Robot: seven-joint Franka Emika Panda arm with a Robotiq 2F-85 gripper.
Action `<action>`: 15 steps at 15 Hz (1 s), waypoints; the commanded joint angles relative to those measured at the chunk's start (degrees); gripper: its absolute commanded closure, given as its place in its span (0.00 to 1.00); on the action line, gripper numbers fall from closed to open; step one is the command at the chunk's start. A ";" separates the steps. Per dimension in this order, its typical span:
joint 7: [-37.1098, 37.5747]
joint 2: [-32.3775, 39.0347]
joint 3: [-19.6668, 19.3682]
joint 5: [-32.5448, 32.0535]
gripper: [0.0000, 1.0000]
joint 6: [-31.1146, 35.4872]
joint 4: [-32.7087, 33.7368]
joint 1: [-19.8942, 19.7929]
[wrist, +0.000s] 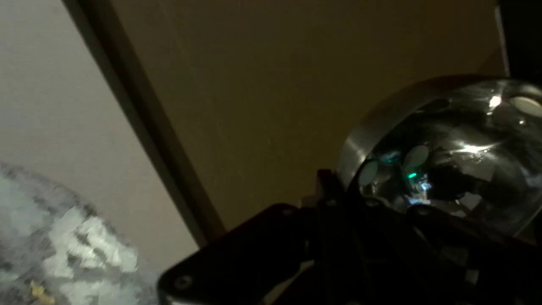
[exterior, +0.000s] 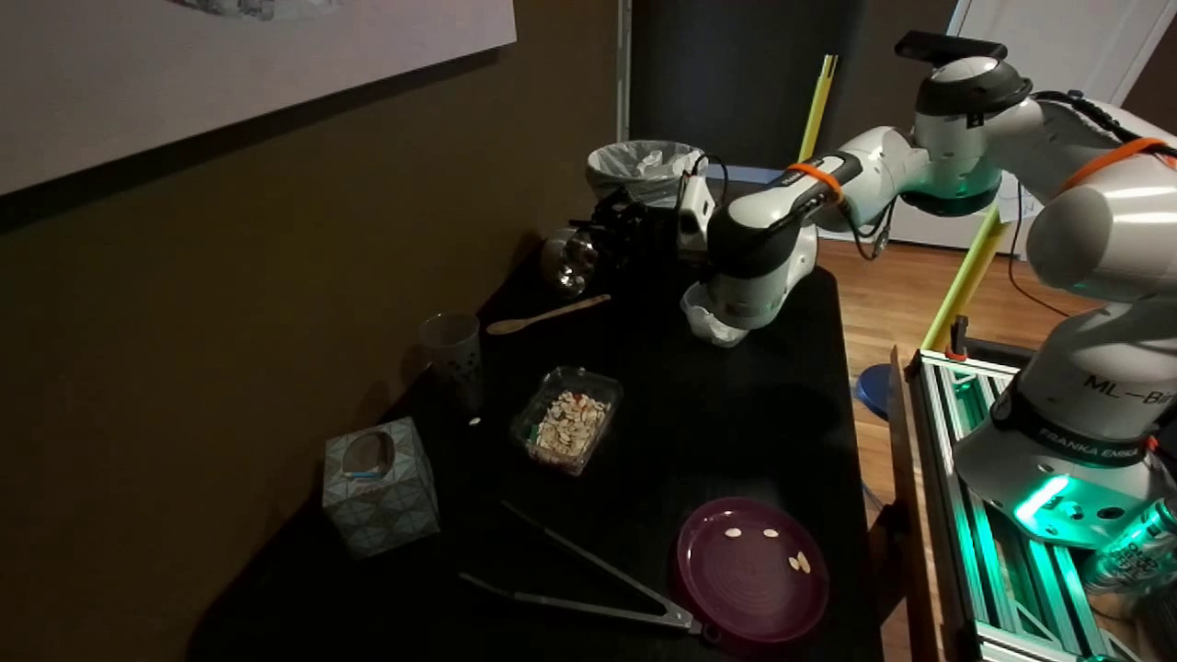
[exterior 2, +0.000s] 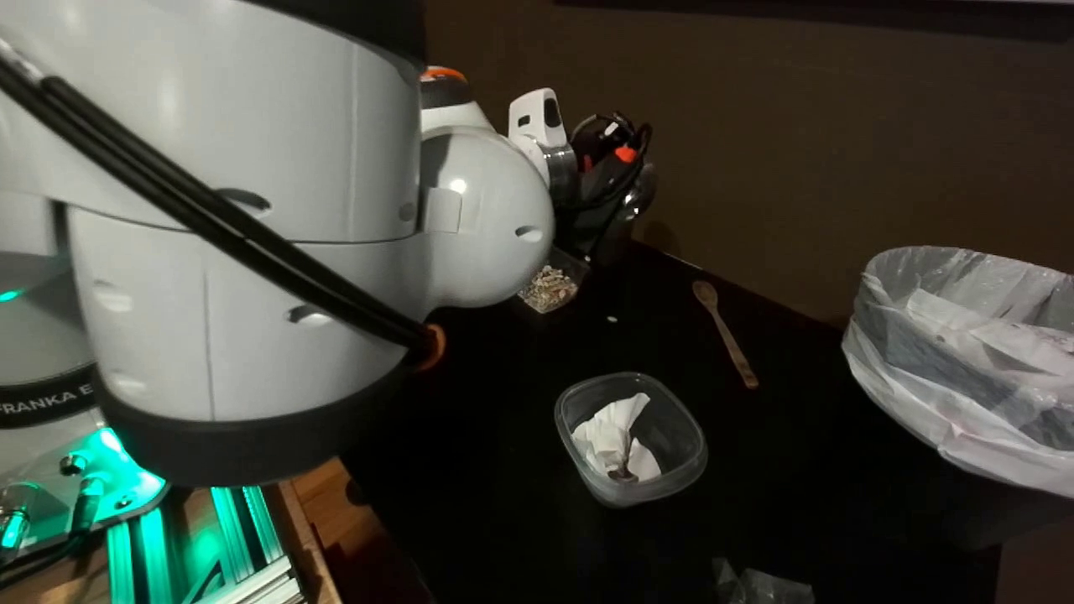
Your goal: Transfer the contents from the silver bowl into the left transparent bowl
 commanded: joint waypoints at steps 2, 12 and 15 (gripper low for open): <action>-3.66 -3.48 2.23 20.10 0.99 1.18 -1.69 -0.04; 21.26 -24.76 9.89 55.68 0.99 -19.40 -2.81 1.33; 31.20 -28.20 12.42 56.96 0.99 -29.68 -1.55 -2.33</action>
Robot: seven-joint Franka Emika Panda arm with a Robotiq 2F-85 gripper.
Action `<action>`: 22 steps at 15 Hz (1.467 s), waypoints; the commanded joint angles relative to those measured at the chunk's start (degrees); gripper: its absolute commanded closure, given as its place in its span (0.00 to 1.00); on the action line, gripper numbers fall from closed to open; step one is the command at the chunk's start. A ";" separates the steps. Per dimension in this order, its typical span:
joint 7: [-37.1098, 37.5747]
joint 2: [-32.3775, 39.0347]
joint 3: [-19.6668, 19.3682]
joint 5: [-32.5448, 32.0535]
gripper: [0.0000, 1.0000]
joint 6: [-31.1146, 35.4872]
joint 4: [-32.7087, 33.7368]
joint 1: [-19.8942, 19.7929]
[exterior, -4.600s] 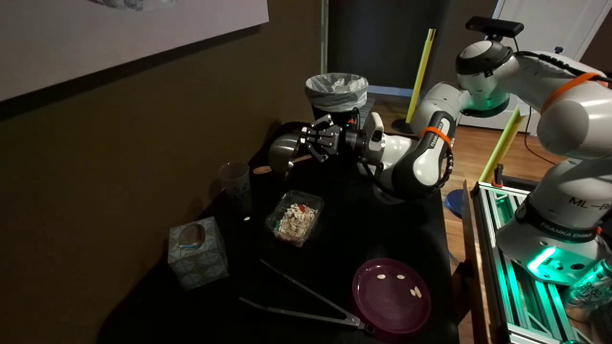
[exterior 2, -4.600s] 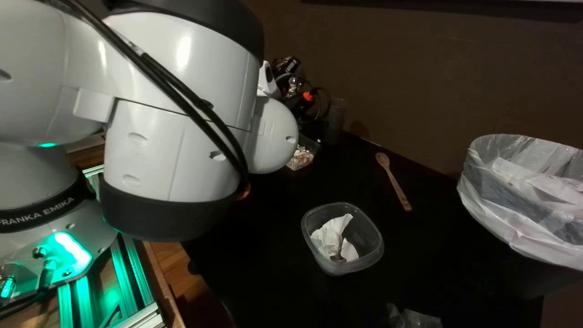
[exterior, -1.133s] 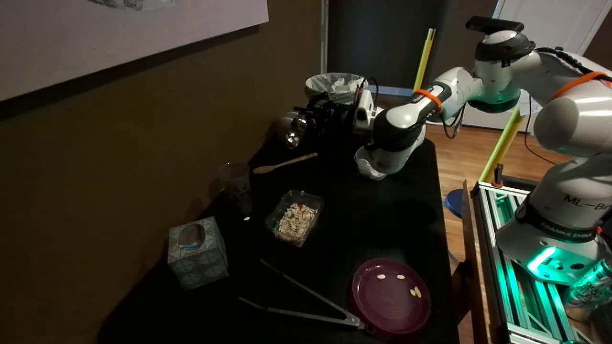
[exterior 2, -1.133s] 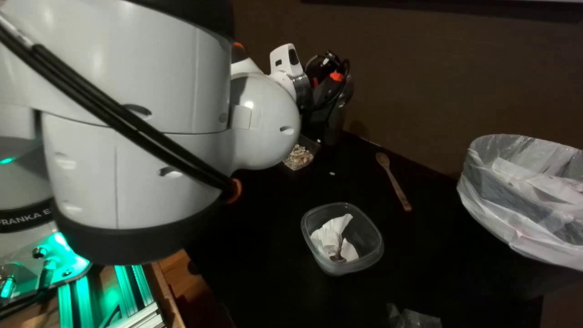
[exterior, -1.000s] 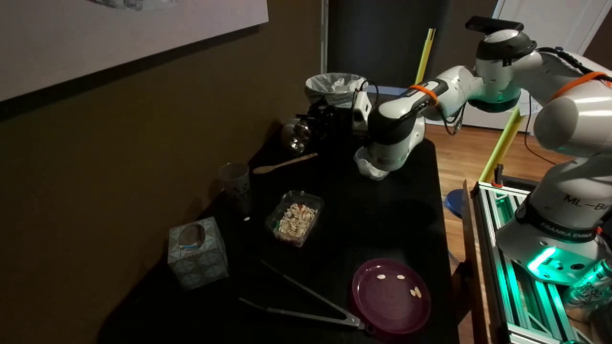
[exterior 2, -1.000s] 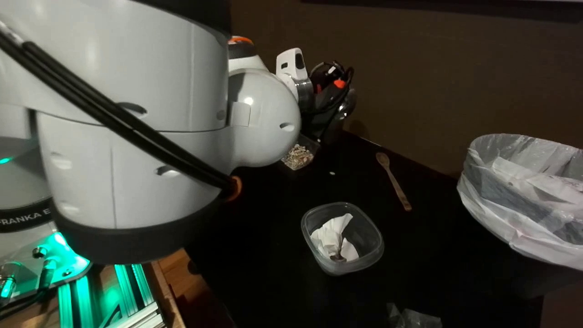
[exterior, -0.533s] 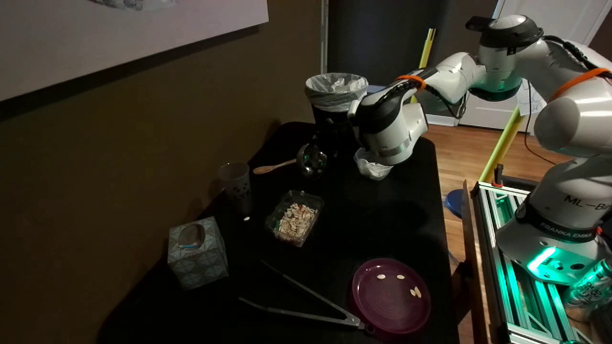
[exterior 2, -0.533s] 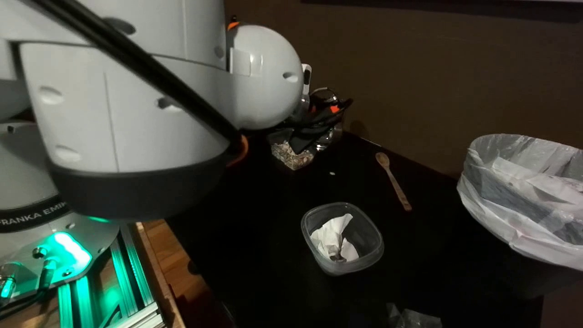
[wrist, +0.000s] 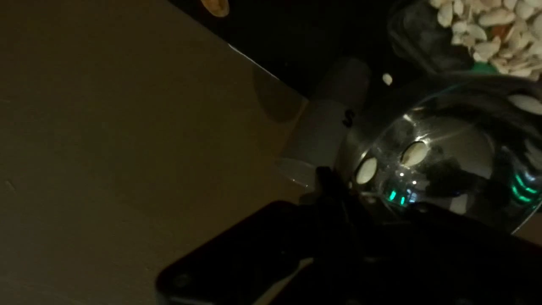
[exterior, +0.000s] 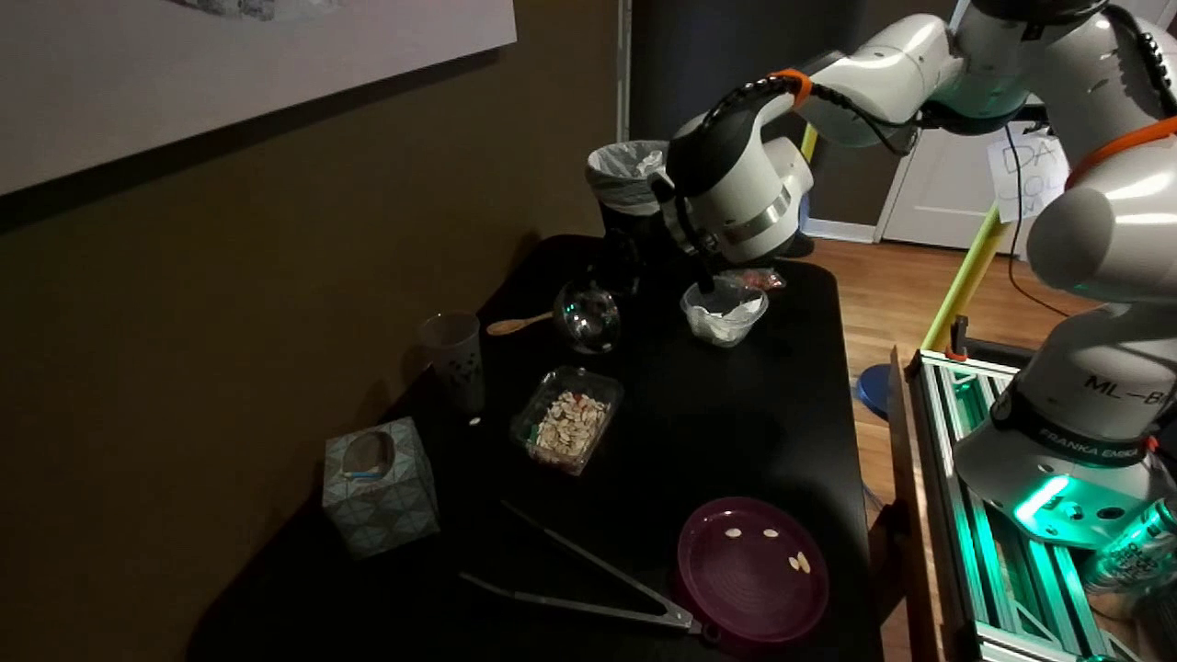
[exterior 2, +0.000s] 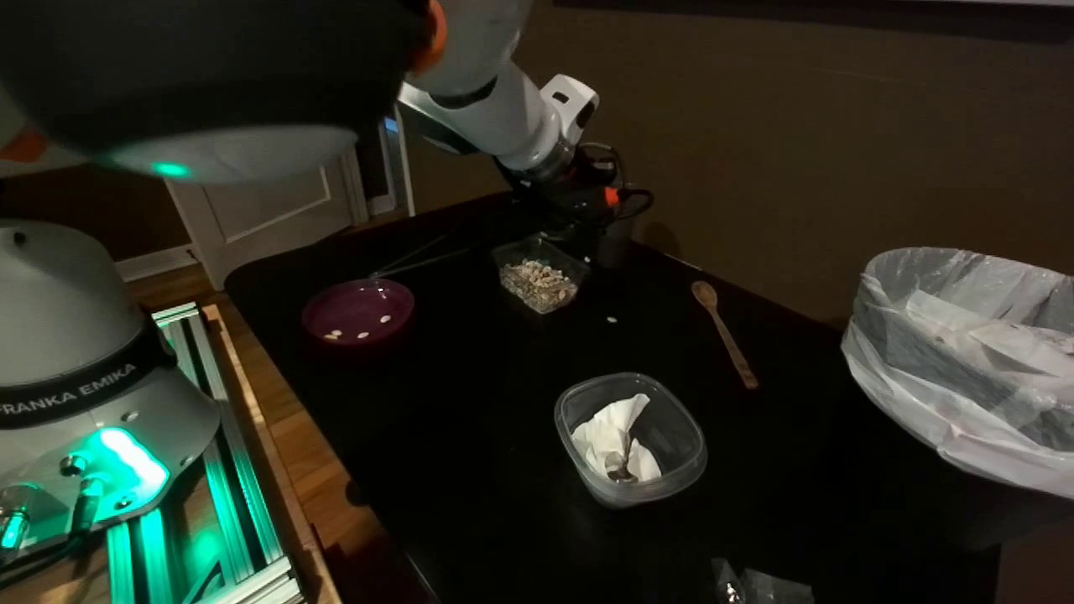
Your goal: Transfer the contents from the silver bowl into the left transparent bowl
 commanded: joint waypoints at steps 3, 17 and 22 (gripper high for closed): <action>24.02 -10.66 0.84 -0.84 0.99 -17.08 1.01 -6.00; 48.80 -24.83 -10.01 -3.23 0.99 -20.87 2.03 -3.44; 48.17 -36.25 -23.70 7.86 0.99 -29.20 3.31 6.50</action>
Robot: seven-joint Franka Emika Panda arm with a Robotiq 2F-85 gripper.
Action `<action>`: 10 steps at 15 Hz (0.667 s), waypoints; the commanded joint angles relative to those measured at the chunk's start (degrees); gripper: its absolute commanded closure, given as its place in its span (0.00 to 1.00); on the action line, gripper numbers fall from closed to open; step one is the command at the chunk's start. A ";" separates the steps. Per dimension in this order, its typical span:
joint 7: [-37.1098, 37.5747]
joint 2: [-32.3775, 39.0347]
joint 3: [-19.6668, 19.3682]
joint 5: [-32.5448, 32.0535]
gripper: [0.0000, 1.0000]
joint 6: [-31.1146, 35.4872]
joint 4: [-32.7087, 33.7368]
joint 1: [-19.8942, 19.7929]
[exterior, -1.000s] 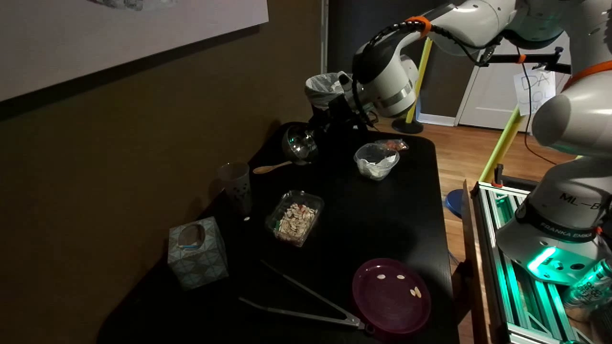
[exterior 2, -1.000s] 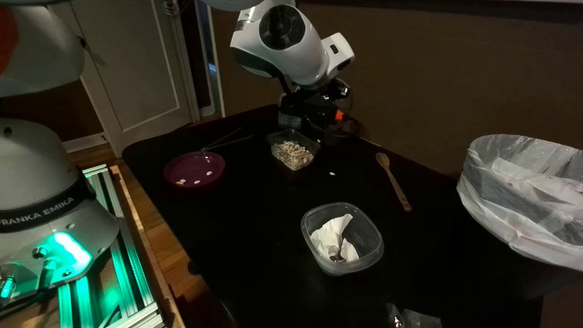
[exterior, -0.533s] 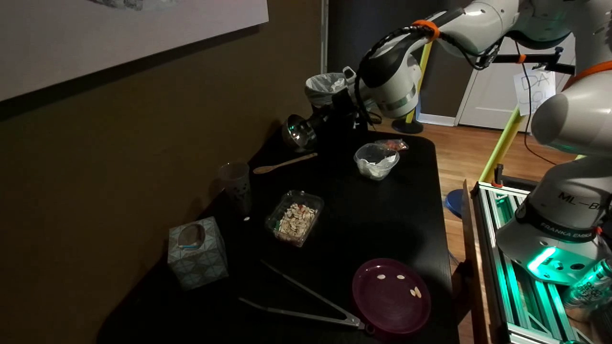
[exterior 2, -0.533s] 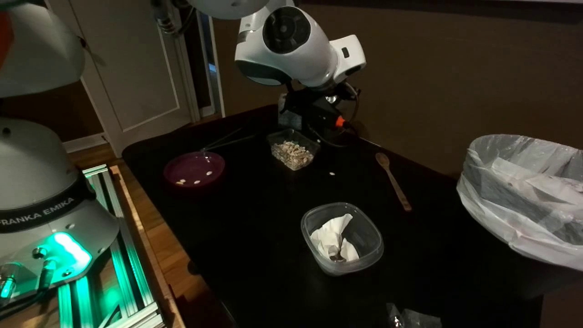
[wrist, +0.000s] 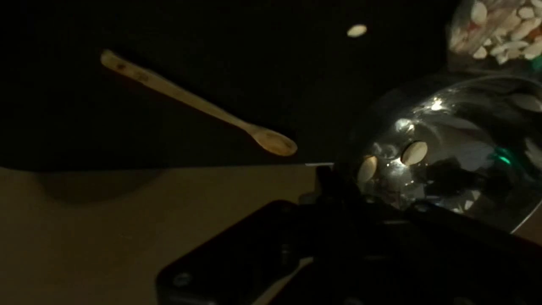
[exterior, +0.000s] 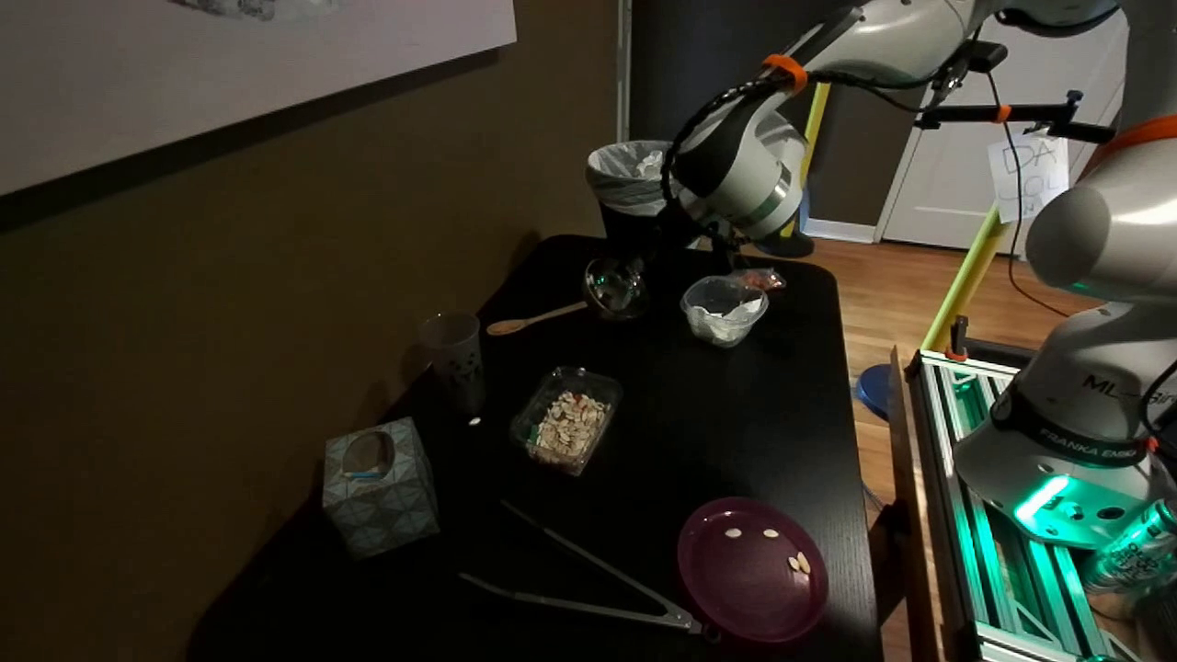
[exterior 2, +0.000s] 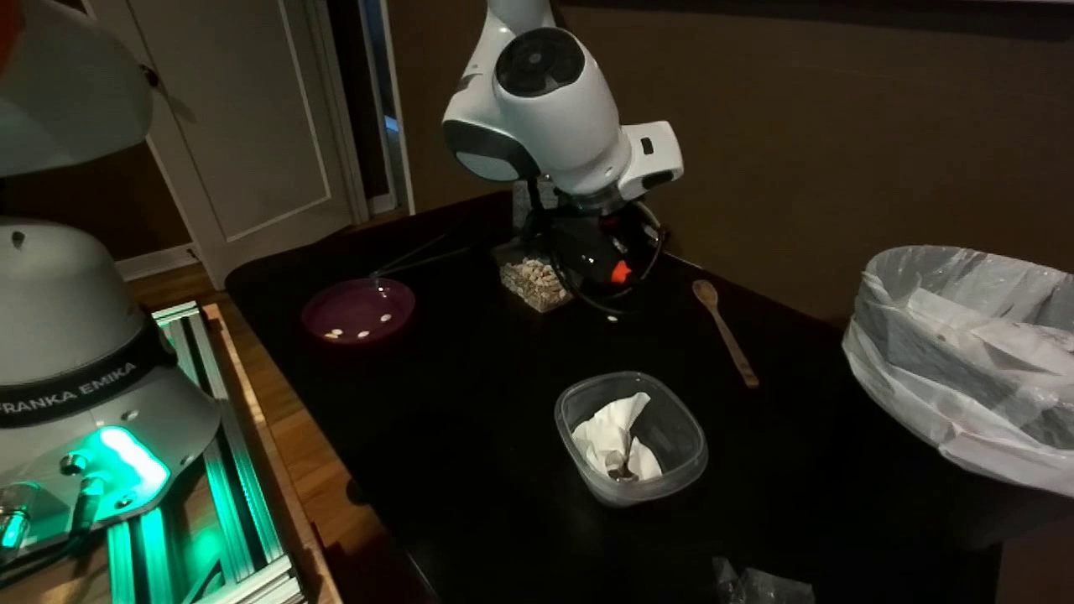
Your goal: Transfer the contents from the silver bowl into the left transparent bowl
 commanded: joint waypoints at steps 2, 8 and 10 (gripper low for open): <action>1.21 -13.51 -17.74 9.16 0.99 -11.72 0.53 14.57; 11.98 -14.94 -43.84 0.47 0.99 -19.16 -2.58 37.66; 15.01 -13.14 -50.96 -1.21 0.99 -18.63 -0.76 45.69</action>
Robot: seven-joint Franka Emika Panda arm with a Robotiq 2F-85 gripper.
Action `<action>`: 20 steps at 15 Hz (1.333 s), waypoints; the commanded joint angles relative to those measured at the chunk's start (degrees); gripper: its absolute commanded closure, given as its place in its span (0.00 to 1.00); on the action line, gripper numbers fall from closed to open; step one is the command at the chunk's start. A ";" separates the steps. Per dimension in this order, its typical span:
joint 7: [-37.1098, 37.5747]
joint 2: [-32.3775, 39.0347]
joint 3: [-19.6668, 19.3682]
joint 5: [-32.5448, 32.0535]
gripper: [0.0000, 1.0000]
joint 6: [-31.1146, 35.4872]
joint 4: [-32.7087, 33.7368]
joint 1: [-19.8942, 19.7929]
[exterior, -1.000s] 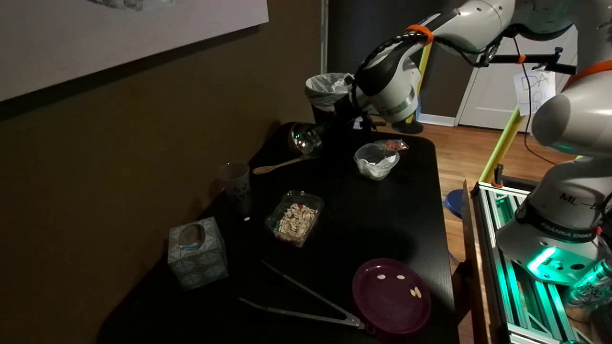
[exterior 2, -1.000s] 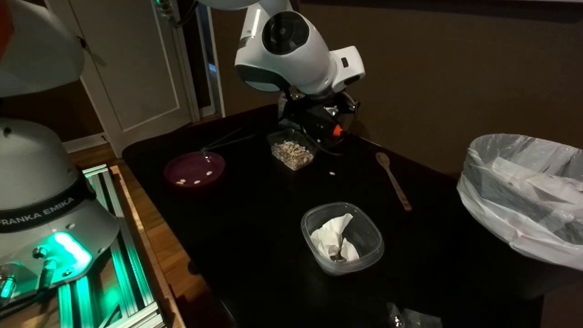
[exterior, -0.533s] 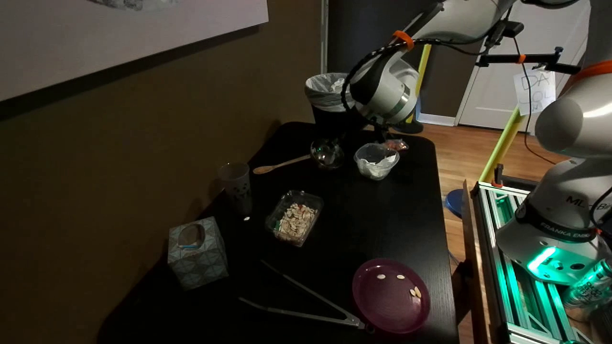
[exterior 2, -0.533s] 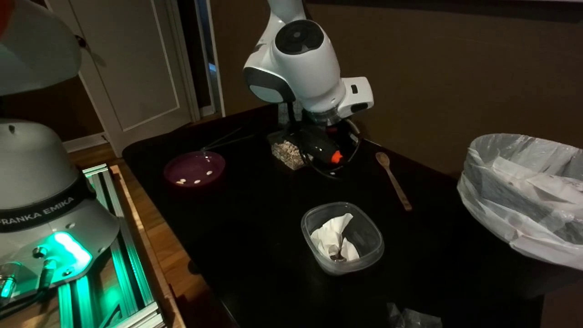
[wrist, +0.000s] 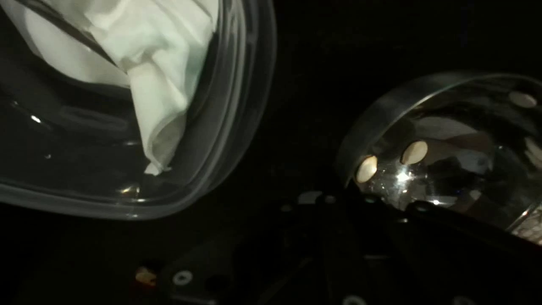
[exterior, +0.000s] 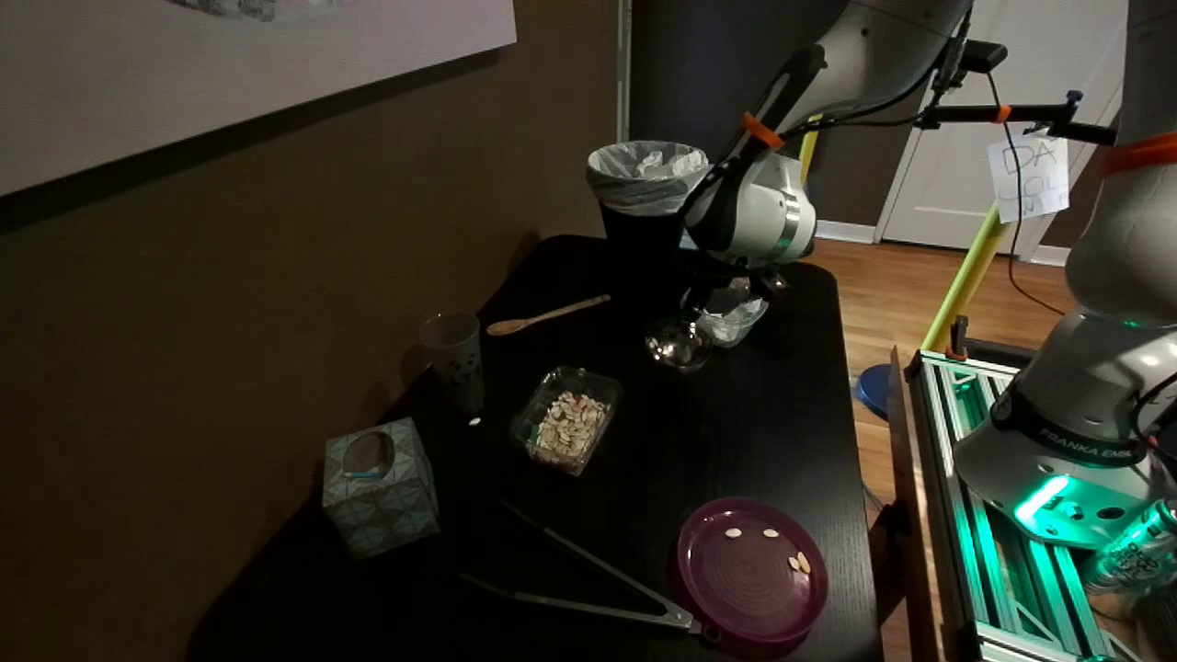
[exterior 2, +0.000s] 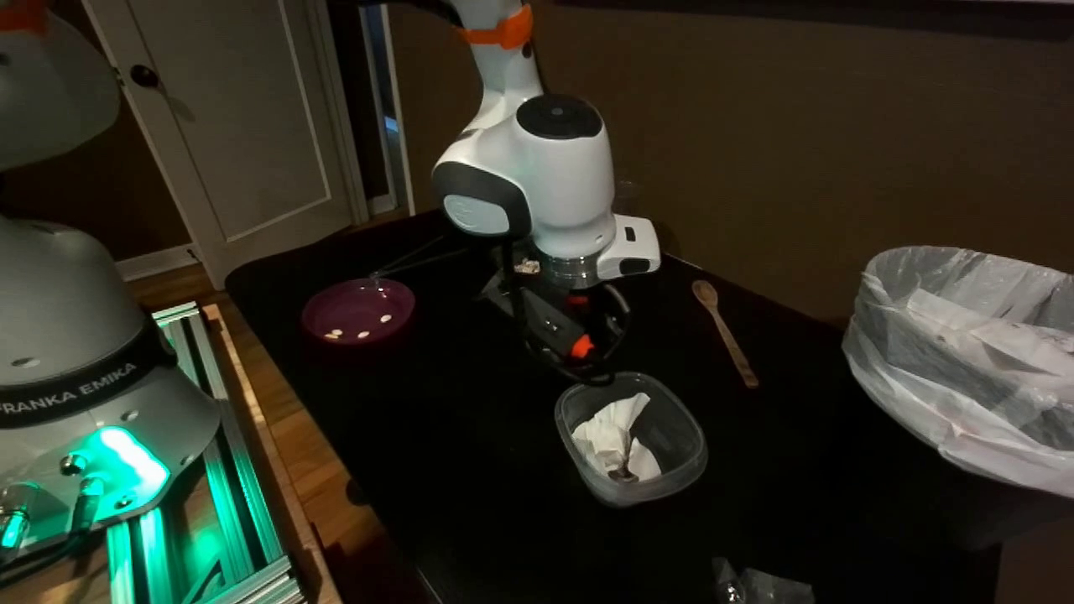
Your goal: Transfer the contents from the silver bowl into the left transparent bowl
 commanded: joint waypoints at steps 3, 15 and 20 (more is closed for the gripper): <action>9.71 2.30 -16.19 -4.07 0.99 -2.44 4.48 18.78; 10.94 -0.36 -21.55 -3.45 0.04 -0.27 7.82 27.28; 7.00 -2.72 -15.67 -3.03 0.00 5.63 7.74 24.18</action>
